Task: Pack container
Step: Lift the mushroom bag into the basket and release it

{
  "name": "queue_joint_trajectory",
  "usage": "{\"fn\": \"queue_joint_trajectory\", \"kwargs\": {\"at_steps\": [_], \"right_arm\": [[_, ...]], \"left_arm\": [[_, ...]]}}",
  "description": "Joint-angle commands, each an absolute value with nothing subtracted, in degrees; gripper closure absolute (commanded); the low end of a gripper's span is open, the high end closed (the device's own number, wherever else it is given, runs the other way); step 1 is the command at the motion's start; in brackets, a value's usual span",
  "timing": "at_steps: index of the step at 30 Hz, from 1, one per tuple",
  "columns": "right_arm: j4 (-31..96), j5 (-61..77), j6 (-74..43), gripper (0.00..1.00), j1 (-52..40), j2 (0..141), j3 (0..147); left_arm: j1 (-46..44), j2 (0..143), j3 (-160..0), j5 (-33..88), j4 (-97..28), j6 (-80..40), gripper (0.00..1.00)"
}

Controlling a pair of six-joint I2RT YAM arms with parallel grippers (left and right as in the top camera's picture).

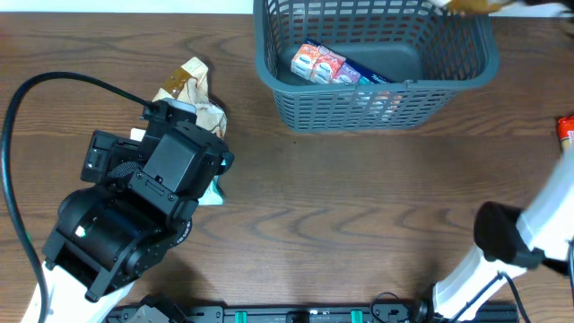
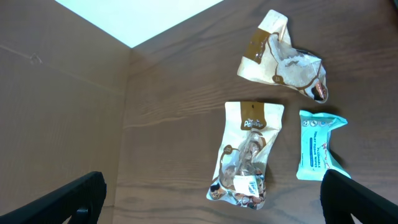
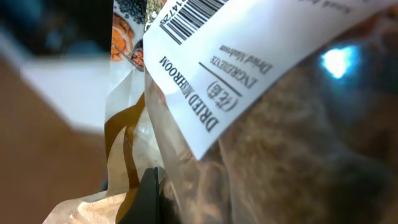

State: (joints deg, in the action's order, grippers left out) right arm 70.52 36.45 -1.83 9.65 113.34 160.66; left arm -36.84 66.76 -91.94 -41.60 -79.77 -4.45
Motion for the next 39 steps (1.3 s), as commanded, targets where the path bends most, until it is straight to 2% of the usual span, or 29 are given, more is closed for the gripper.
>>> {"fn": "queue_joint_trajectory", "kwargs": {"at_steps": [1, 14, 18, 20, 22, 24, 25, 27, 32, 39], "right_arm": [[71.88, 34.96, 7.88, 0.99, 7.03, 117.6, 158.1], [74.63, 32.47, 9.13, 0.99, 3.22, 131.26, 156.68], [75.75, 26.87, 6.02, 0.95, 2.61, 134.96, 156.68], [76.49, 26.35, 5.8, 0.84, 2.42, 136.46, 156.68], [76.97, 26.33, 4.71, 0.65, 2.31, 137.4, 156.68], [76.93, 26.33, 3.6, 0.21, 2.26, 137.64, 156.68], [76.69, 26.35, 3.27, 0.14, 2.26, 137.64, 156.68], [75.99, 26.35, 2.09, 0.07, 2.26, 137.56, 156.7], [74.46, 27.81, -0.4, 0.01, 2.31, 136.94, 156.75], [68.03, 34.22, -3.73, 0.01, 2.72, 131.57, 156.97]], "left_arm": [[-36.67, 66.87, -92.14, -42.68, -80.09, -4.34, 0.01], [-36.67, 66.87, -92.14, -42.68, -80.09, -4.34, 0.01], [-36.67, 66.87, -92.14, -42.68, -80.09, -4.34, 0.01], [-36.67, 66.87, -92.14, -42.68, -80.09, -4.34, 0.01], [-36.67, 66.87, -92.14, -42.68, -80.09, -4.34, 0.01], [-36.67, 66.87, -92.14, -42.7, -80.09, -4.32, 0.01], [-36.67, 66.87, -92.14, -42.68, -80.09, -4.34, 0.02], [-36.67, 66.87, -92.14, -42.68, -80.09, -4.32, 0.01], [-36.67, 66.87, -92.14, -42.68, -80.09, -4.34, 0.01], [-36.67, 66.87, -92.14, -42.68, -80.09, -4.34, 0.01]]}}
